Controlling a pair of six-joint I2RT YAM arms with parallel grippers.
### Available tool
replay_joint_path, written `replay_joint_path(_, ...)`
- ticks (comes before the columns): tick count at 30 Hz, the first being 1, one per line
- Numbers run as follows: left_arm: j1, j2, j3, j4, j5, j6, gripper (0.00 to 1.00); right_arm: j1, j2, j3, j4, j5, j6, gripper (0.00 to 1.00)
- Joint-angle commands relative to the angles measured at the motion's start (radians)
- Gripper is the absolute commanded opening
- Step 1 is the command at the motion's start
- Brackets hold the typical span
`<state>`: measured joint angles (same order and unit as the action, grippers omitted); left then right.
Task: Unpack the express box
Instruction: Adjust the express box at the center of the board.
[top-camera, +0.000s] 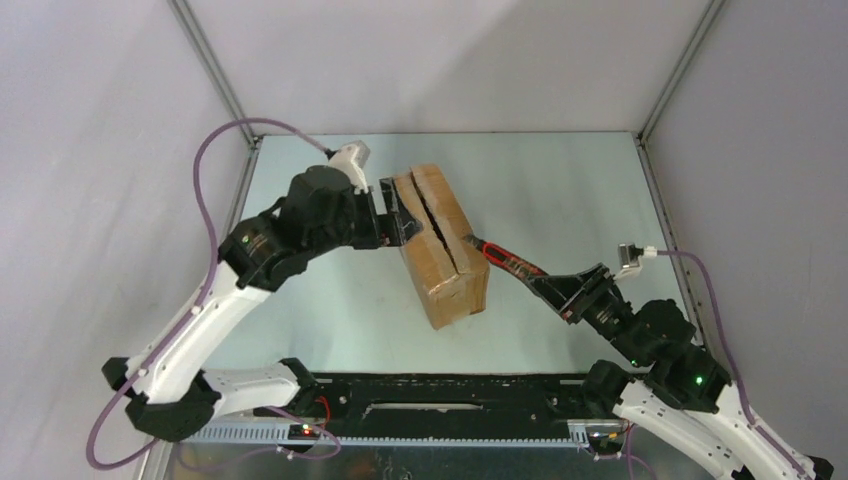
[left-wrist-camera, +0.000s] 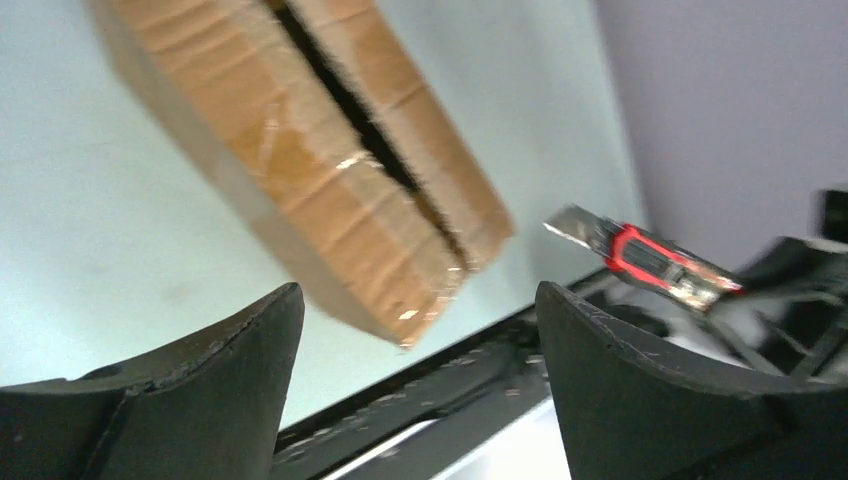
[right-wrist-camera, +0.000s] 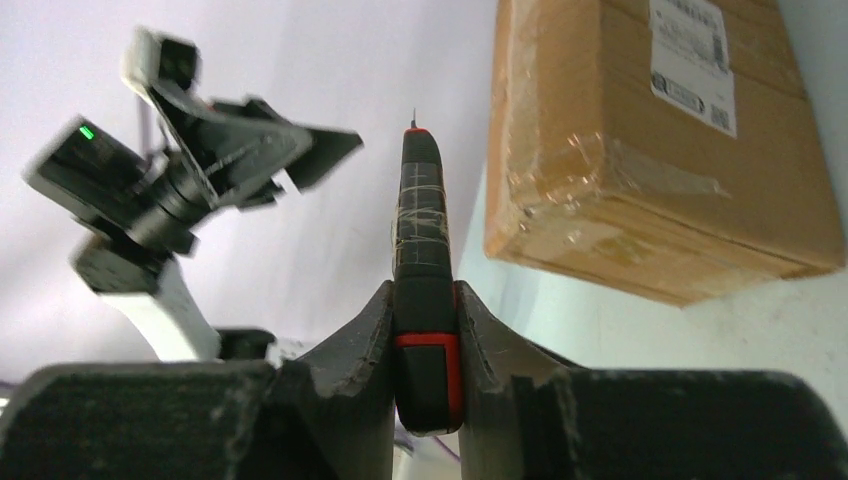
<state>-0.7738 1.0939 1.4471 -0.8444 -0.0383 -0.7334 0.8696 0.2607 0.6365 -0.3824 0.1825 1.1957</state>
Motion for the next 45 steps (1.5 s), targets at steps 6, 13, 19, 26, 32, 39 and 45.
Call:
replay_joint_path(6, -0.044, 0.15, 0.166, -0.118, -0.026, 0.714, 0.92, -0.005, 0.006, 0.026, -0.159, -0.236, -0.106, 0.0)
replay_joint_path(13, -0.042, 0.189, 0.174, -0.059, 0.343, 1.09, 0.93, -0.005, 0.018, 0.038, -0.268, -0.331, -0.119, 0.0)
replay_joint_path(19, -0.041, 0.197, 0.105, -0.041, 0.53, 1.268, 0.93, -0.006, 0.046, 0.058, -0.328, -0.342, -0.17, 0.0)
replay_joint_path(26, -0.043, 0.271, 0.082, -0.039, 0.538, 1.478, 0.92, -0.004, 0.088, 0.053, -0.312, -0.432, -0.208, 0.0)
replay_joint_path(32, -0.046, 0.339, 0.13, -0.082, 0.504, 1.561, 0.91, -0.003, 0.096, 0.031, -0.289, -0.4, -0.221, 0.0)
replay_joint_path(39, -0.083, 0.325, 0.015, -0.065, 0.418, 1.547, 0.91, -0.014, 0.147, -0.054, -0.124, -0.501, -0.212, 0.0)
replay_joint_path(45, -0.083, 0.333, -0.027, -0.028, 0.343, 1.558, 0.95, -0.012, 0.219, -0.118, 0.015, -0.544, -0.181, 0.0)
